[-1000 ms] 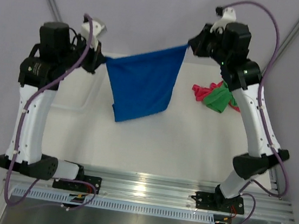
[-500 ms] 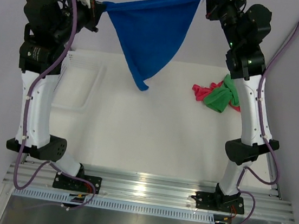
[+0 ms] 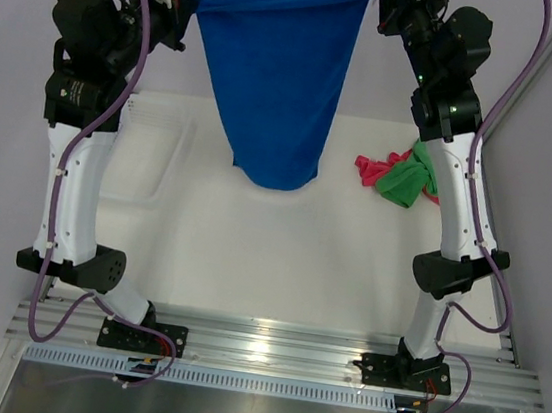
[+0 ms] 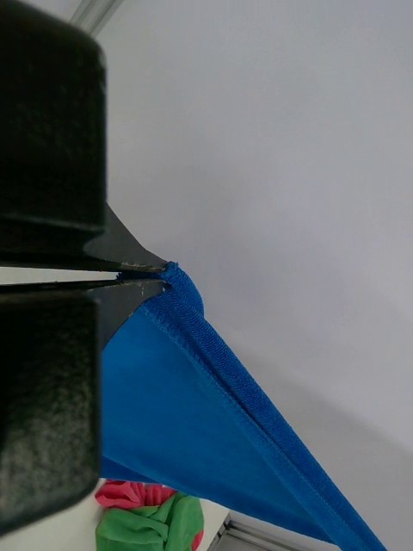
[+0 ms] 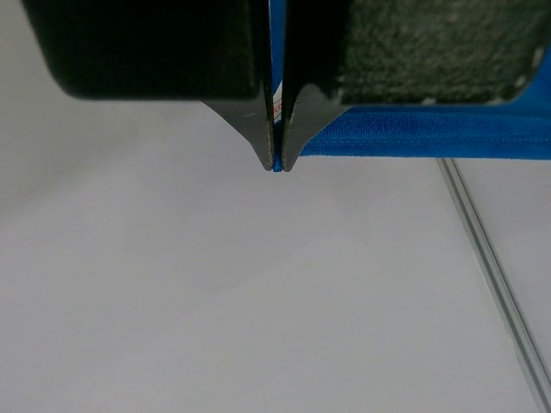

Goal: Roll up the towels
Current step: Flatten the towel

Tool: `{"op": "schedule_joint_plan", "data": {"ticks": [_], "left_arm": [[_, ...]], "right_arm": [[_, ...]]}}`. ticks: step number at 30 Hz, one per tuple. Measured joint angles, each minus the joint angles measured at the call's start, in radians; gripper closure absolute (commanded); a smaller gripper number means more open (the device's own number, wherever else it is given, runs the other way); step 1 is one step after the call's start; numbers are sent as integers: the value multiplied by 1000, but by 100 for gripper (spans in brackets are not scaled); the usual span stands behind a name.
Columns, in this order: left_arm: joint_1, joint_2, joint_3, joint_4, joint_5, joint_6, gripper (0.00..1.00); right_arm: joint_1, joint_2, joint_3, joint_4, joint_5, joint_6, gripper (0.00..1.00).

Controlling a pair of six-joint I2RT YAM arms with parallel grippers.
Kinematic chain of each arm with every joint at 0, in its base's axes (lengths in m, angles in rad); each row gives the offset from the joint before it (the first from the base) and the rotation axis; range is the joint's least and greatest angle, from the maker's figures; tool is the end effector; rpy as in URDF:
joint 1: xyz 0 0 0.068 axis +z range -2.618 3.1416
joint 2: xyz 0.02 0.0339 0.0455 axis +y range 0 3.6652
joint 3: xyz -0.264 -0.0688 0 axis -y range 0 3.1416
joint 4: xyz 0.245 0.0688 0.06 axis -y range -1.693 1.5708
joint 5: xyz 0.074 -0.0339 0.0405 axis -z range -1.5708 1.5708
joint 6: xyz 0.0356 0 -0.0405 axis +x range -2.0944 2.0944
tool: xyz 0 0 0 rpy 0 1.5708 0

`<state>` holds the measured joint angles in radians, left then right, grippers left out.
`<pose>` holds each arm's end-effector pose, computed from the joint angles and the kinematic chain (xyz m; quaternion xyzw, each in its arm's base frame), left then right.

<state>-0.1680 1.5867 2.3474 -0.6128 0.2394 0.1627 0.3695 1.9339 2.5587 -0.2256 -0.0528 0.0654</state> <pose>0.2625 -0.0531 0.6058 0.1959 0.6245 -0.0800 0.7518 0.3521 0.1384 0.5948 -0.1055 0.5430 0.1940 0.8102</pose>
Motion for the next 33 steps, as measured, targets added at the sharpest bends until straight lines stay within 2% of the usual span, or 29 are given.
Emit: {"op": "schedule_joint_plan", "data": {"ticks": [9,18,23,33], "left_arm": [[-5,-1,-3,6,3,0,99],[-6,26,-3,39,-6,1,99],[-6,97,8,85,-31,3,99],[-8,312,169,167,-103,17,99]], "right_arm": [[-7,-35,-81,16,-3,-14,100],[-16,-29,-86,73,-16,-14,100],[-28,43,-36,135,0,-17,100],[-47,226,25,284,76,-33,100]]}}
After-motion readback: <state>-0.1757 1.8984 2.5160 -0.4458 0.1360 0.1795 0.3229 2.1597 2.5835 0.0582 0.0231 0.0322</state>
